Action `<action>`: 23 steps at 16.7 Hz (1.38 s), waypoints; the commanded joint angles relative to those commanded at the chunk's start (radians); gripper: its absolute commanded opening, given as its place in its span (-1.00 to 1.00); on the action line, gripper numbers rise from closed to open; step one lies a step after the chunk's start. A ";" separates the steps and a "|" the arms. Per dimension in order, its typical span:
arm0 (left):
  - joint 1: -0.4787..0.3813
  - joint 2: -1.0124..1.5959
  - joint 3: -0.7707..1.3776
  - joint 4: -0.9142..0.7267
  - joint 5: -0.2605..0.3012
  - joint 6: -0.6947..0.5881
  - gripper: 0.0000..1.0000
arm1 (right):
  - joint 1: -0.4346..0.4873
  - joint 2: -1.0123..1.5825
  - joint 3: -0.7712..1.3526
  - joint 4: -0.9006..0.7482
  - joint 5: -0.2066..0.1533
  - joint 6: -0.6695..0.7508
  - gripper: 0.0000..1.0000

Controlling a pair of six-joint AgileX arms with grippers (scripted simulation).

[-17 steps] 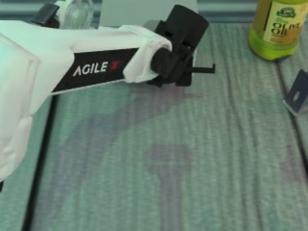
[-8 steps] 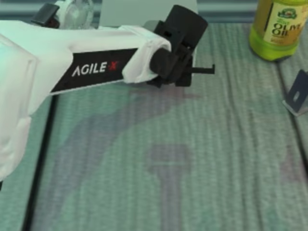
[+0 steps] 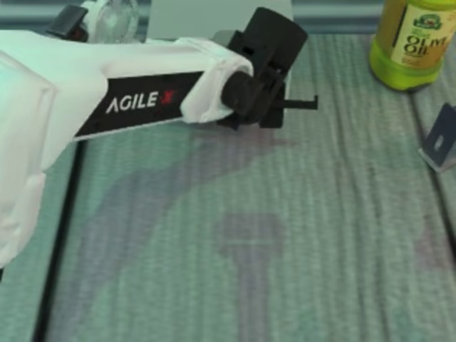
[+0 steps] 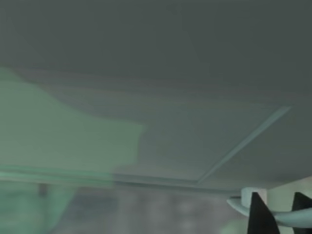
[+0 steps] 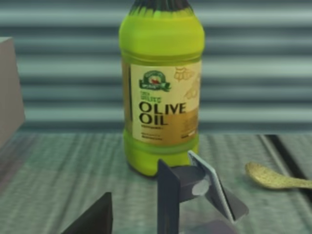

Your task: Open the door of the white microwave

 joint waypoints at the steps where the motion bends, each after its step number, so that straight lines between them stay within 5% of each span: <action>1: 0.000 0.000 0.000 0.000 0.000 0.000 -1.00 | 0.000 0.000 0.000 0.000 0.000 0.000 1.00; 23: 0.005 -0.030 -0.050 0.032 0.027 0.037 -1.00 | 0.000 0.000 0.000 0.000 0.000 0.000 1.00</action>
